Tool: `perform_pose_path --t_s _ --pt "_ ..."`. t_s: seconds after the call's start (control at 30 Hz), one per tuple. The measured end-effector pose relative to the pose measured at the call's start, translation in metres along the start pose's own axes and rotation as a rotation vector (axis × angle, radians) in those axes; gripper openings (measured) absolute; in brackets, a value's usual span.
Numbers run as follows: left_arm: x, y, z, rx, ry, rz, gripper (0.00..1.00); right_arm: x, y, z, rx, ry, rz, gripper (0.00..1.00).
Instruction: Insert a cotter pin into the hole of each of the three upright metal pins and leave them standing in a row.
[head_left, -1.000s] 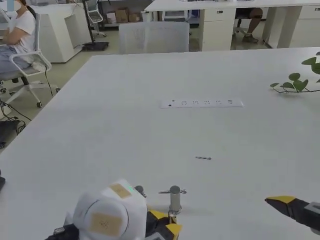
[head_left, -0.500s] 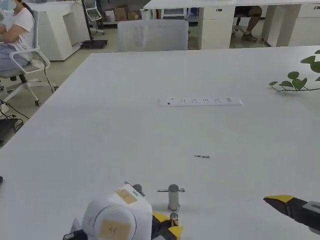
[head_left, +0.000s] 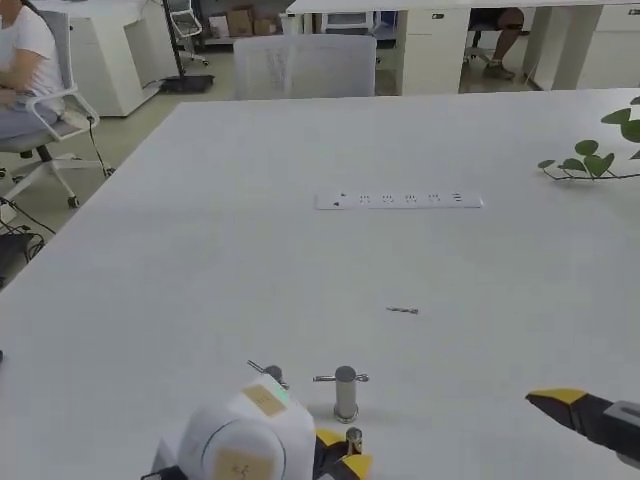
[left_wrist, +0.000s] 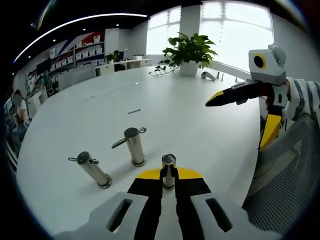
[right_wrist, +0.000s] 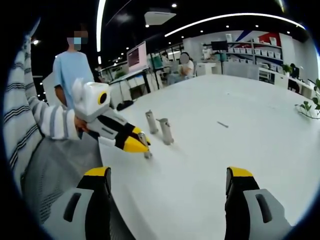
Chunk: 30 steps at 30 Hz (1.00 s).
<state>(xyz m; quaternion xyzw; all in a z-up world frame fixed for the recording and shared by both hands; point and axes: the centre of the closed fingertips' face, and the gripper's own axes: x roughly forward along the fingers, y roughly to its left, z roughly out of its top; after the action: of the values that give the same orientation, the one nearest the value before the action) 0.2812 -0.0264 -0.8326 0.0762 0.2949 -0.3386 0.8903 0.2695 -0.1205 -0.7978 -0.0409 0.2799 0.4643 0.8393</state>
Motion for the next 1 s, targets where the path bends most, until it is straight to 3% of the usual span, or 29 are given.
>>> perform_pose_path --t_s 1.0 --pt "0.0019 0.0011 -0.0033 -0.022 -0.022 0.039 0.07 0.0023 -0.0001 -0.0018 0.003 0.002 0.010 0.96"
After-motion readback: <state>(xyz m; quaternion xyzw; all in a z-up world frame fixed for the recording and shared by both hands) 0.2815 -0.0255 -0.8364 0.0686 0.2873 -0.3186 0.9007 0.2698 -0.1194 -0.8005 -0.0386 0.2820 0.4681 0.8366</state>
